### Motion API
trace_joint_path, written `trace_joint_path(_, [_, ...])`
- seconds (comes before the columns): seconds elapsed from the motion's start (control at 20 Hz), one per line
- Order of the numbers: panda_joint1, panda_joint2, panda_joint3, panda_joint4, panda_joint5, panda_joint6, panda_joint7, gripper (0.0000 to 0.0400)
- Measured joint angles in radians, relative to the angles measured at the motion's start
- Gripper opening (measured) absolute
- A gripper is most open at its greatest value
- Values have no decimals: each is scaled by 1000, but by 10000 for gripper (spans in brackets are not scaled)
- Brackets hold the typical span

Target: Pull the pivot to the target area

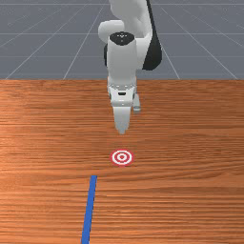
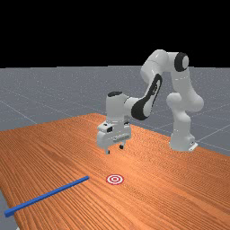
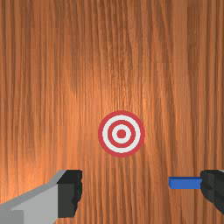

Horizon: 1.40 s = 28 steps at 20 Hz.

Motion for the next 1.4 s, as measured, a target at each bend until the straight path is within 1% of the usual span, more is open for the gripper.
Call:
trace_joint_path(0.05, [0, -28, 0, 76, 1, -185, 0, 244])
trace_joint_path(0.1, [0, -81, 0, 200, 1, -374, 0, 148])
trace_joint_path(0.15, [0, -92, 0, 399, 1, -580, 0, 90])
trace_joint_path(0.2, [0, -129, 0, 427, 1, -578, 0, 55])
trace_joint_path(0.25, [0, -136, 0, 430, 1, -577, 0, 33])
trace_joint_path(0.3, [-1, -137, 1, 431, 0, -577, -12, 177])
trace_joint_path(0.35, [-1, -137, 0, 431, 0, -577, -7, 265])
trace_joint_path(0.4, [1, -137, 0, 430, -2, -577, 1, 318])
trace_joint_path(0.45, [1, -137, 0, 430, -3, -577, 1, 350])
trace_joint_path(0.5, [1, -137, 0, 430, -3, -577, 0, 370])
trace_joint_path(0.6, [1, -137, -1, 430, -7, -576, 3, 389])
trace_joint_path(0.7, [2, -138, -1, 429, -10, -576, 4, 396])
trace_joint_path(1.4, [1, -139, -1, 428, -4, -576, 3, 400])
